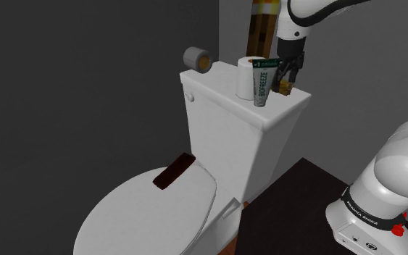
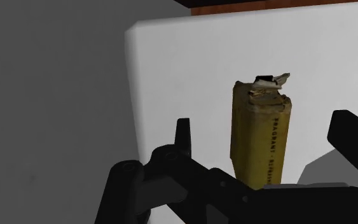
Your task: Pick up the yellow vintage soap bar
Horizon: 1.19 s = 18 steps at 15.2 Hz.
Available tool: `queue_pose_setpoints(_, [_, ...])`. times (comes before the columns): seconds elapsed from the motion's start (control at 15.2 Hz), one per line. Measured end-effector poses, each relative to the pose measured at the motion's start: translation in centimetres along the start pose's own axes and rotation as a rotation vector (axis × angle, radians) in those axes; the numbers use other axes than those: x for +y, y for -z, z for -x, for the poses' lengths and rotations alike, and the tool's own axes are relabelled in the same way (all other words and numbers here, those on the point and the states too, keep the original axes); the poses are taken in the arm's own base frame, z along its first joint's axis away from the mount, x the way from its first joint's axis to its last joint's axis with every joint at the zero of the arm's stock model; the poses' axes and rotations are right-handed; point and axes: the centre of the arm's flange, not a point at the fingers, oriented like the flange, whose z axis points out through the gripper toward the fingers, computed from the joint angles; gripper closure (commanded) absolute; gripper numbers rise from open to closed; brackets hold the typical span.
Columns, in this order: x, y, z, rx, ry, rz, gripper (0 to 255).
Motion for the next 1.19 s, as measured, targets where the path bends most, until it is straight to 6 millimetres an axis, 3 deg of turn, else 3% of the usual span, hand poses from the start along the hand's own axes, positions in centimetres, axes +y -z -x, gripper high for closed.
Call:
queue_pose_setpoints(0.07, [0.0,-0.5,0.0,0.000,0.000,0.000,0])
queue_pose_setpoints(0.13, [0.0,-0.7,0.0,0.000,0.000,0.000,255])
queue_pose_setpoints(0.79, [0.0,-0.8,0.0,0.002,-0.001,0.000,255])
queue_pose_setpoints(1.19, [0.1,1.8,0.1,0.001,0.000,0.000,255])
